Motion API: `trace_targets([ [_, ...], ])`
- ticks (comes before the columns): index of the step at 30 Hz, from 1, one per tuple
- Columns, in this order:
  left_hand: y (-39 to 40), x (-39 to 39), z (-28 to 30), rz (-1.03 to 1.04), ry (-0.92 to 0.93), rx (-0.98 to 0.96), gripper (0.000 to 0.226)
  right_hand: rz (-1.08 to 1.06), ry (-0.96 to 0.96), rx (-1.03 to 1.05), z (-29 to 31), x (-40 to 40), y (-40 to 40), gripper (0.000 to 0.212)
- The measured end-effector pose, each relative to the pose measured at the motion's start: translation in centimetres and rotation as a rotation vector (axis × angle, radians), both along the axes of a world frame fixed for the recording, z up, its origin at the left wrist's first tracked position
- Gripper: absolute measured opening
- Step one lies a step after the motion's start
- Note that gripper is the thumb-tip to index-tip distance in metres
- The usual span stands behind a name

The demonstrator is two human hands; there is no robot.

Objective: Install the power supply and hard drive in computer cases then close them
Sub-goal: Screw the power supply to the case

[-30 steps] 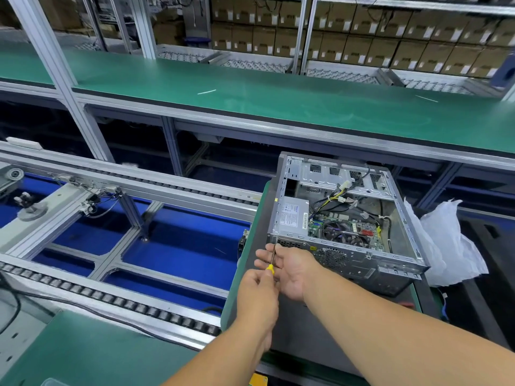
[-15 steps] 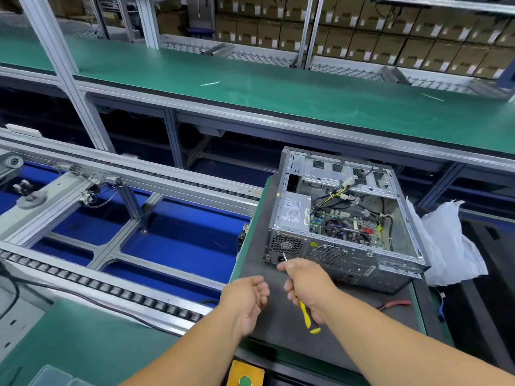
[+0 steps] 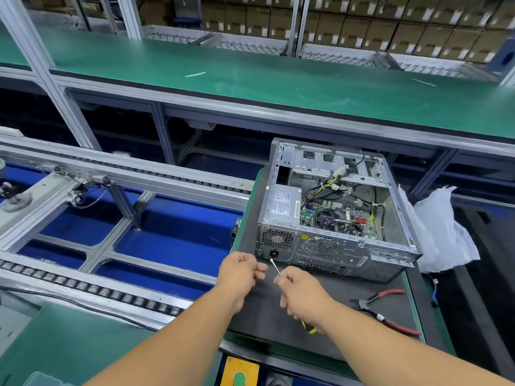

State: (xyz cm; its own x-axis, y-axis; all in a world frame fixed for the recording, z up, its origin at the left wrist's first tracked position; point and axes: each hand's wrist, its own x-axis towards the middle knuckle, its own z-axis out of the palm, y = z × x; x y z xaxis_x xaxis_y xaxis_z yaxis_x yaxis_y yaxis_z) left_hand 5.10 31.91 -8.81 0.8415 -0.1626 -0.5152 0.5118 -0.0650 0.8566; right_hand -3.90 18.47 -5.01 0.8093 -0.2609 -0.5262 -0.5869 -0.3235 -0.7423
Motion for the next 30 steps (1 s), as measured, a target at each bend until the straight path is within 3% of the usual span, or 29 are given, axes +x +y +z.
trace_targets([
  [12, -1.4, 0.9, -1.7, 0.105, 0.239, -0.219, 0.015, 0.052, 0.041, 0.112, -1.2, 1.1, 0.6, 0.02],
  [20, -1.8, 2.0, -2.8, 0.066, 0.281, -0.159, 0.023, -0.06, 0.068, 0.275, -2.7, 2.0, 1.4, 0.02],
  [26, -2.2, 3.8, -3.0, 0.023, 0.247, -0.032, 0.016, -0.173, 0.107, 0.351, -3.7, 4.1, 2.3, 0.022],
  [30, -2.1, 4.8, -3.2, -0.051, 0.264, 0.083, 0.038, -0.192, 0.116, 0.377, -3.9, 4.9, 2.6, 0.019],
])
